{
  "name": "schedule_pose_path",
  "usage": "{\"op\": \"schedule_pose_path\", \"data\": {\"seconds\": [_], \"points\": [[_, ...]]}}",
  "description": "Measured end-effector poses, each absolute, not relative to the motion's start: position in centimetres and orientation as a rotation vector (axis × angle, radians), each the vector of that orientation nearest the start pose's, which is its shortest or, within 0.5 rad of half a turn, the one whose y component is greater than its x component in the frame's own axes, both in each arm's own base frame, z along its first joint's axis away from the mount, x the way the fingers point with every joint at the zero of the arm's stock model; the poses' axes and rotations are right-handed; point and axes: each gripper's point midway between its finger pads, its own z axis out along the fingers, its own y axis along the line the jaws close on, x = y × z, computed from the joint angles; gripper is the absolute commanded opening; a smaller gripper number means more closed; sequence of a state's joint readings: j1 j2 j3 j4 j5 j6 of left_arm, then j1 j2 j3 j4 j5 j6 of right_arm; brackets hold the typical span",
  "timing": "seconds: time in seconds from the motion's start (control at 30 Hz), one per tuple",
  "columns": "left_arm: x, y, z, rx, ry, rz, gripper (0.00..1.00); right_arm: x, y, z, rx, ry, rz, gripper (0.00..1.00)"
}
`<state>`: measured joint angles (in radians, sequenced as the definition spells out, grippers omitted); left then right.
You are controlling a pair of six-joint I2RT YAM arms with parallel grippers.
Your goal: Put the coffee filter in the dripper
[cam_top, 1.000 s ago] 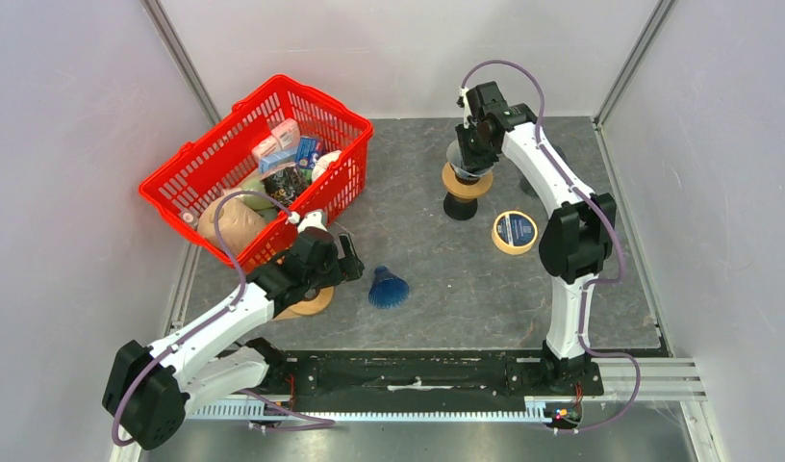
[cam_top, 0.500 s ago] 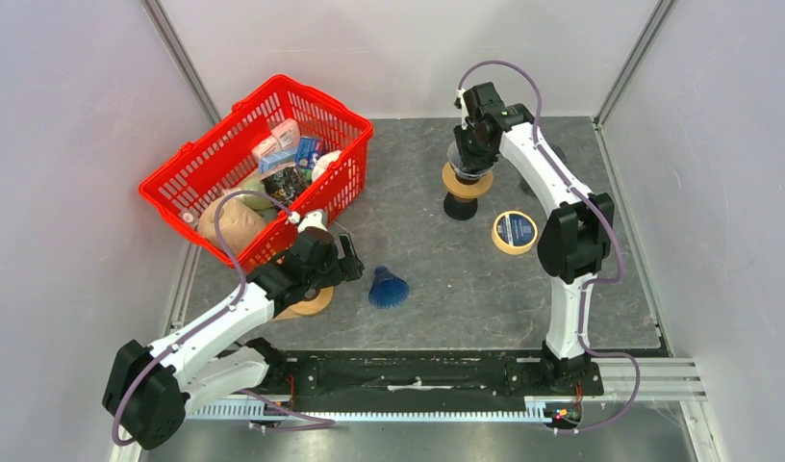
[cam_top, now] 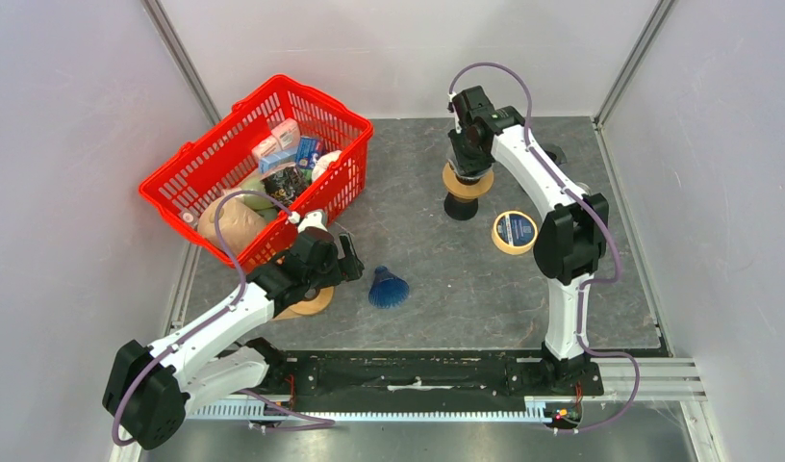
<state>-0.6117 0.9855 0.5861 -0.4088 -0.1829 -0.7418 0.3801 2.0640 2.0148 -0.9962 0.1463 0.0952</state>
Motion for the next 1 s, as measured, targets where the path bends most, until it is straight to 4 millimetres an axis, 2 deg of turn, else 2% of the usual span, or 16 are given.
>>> {"op": "schedule_pose_path", "data": {"seconds": [0.27,0.43,0.9,1.0], "points": [[22.8,-15.4,9.0,-0.243,2.392,-0.430,0.97,45.5,15.8,15.9,-0.317,2.576,-0.037,0.38],[22.8,-15.4,9.0,-0.242,2.392,-0.428,0.96,45.4,15.8,15.8,-0.316,2.580,-0.038,0.49],[22.7,-15.4,9.0,-0.242,2.393,-0.427,0.96,45.5,15.9,16.8,-0.278,2.555,-0.026,0.61],[22.7,-15.3,9.0,-0.242,2.393,-0.426,0.96,45.6,16.0,17.0,-0.274,2.546,-0.021,0.58]]}}
